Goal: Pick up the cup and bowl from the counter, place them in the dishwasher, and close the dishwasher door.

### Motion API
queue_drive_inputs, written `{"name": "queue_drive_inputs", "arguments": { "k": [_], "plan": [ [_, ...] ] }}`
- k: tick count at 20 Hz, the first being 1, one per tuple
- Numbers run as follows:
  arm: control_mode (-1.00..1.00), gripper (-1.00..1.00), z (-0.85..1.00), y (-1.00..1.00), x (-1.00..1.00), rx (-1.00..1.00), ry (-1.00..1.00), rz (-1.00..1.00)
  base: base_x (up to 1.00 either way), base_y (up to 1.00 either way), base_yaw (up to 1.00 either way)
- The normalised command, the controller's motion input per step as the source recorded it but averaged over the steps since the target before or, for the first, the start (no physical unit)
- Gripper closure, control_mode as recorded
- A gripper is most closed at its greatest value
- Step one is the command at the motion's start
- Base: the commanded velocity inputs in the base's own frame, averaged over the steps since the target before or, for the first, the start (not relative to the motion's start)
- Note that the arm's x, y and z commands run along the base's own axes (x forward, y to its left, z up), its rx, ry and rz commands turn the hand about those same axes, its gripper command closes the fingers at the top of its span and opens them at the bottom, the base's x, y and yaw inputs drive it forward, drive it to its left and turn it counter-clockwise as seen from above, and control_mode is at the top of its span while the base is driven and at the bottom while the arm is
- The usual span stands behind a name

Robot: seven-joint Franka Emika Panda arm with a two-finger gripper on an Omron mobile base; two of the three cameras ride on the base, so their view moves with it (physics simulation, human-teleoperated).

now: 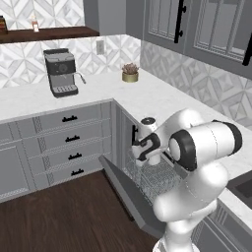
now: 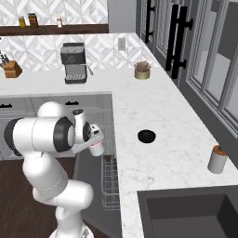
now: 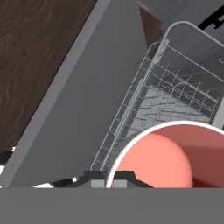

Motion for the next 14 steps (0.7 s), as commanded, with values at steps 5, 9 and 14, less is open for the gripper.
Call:
{"name": "queue_drive_inputs", "arguments": {
  "k": [5, 9, 14],
  "plan": [
    [-1.00, 1.00, -0.30, 0.02, 0.35, -0.25, 0.16, 0.38, 0.00, 0.00, 0.00],
    [-1.00, 1.00, -0.45, -0.01, 0.33, -0.23, 0.04, 0.36, 0.00, 0.00, 0.00],
    [-1.00, 1.00, -0.52, -0.23, 0.35, -0.05, 0.00, 0.29, 0.00, 0.00, 0.00]
  ]
}}
